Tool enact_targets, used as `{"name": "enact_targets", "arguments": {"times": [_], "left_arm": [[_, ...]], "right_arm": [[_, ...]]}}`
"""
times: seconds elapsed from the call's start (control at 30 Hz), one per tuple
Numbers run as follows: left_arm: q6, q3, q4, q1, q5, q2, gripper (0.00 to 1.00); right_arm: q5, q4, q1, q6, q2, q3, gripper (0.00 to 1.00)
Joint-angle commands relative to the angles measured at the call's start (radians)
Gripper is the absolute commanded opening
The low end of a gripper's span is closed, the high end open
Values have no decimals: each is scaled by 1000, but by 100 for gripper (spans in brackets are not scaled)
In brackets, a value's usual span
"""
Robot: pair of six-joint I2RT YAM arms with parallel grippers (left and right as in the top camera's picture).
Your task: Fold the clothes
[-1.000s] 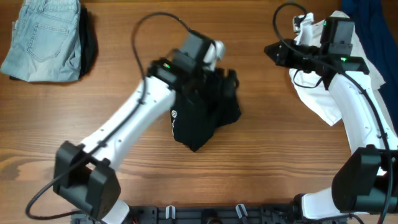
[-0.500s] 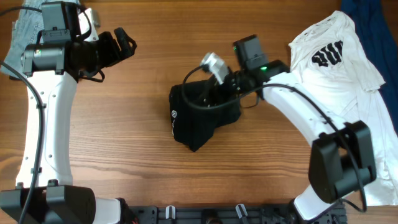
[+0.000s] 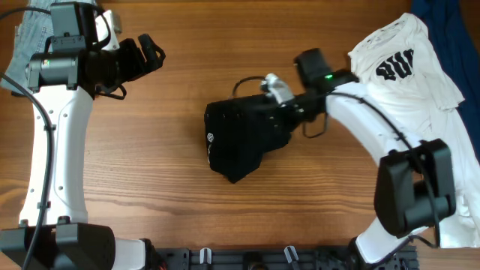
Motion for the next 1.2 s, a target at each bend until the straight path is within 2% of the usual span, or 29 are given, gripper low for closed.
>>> {"name": "enact_targets", "arguments": {"times": [0.0, 0.17, 0.27, 0.3, 0.43, 0.47, 0.5, 0.53, 0.67, 0.73, 0.8, 0.93, 1.03, 1.07, 1.1, 1.17], "left_arm": [[28, 8, -11, -2, -3, 0, 100], [51, 8, -19, -2, -11, 1, 100], [51, 8, -26, -2, -26, 1, 100], [51, 8, -25, -2, -30, 1, 100], [51, 8, -29, -2, -33, 1, 100], [51, 8, -33, -2, -33, 1, 100], [51, 8, -35, -2, -33, 1, 100], [51, 8, -39, -2, -33, 1, 100], [51, 8, -51, -2, -32, 7, 100], [50, 0, -51, -3, -32, 18, 100], [51, -10, -55, -14, -32, 29, 100], [81, -20, -60, -50, -36, 45, 100], [81, -20, -59, -86, -61, 66, 100], [81, -20, -59, -96, -68, 76, 100], [81, -20, -59, -101, -69, 82, 100], [81, -20, -59, -107, -82, 90, 100]], "right_arm": [[142, -51, -47, 160, -14, -58, 4], [190, -25, -47, 308, -14, -214, 4], [193, -5, -48, 330, -14, -241, 7], [185, 8, -49, 328, -20, -232, 16], [175, -6, -49, 325, -56, -130, 44], [179, -11, -50, 325, -74, -94, 56], [179, -6, -54, 325, -91, -68, 64], [183, 7, -57, 325, -105, -51, 69], [217, 135, -55, 323, -101, -47, 75], [230, 172, -47, 310, -66, -49, 73], [239, 165, -46, 310, -16, -50, 60], [277, 164, -46, 326, 46, -58, 45], [294, 209, -46, 330, 72, -65, 24], [295, 237, -46, 340, 75, -69, 11], [303, 260, -46, 360, 76, -69, 4], [308, 320, -50, 396, 71, -66, 4]]}}
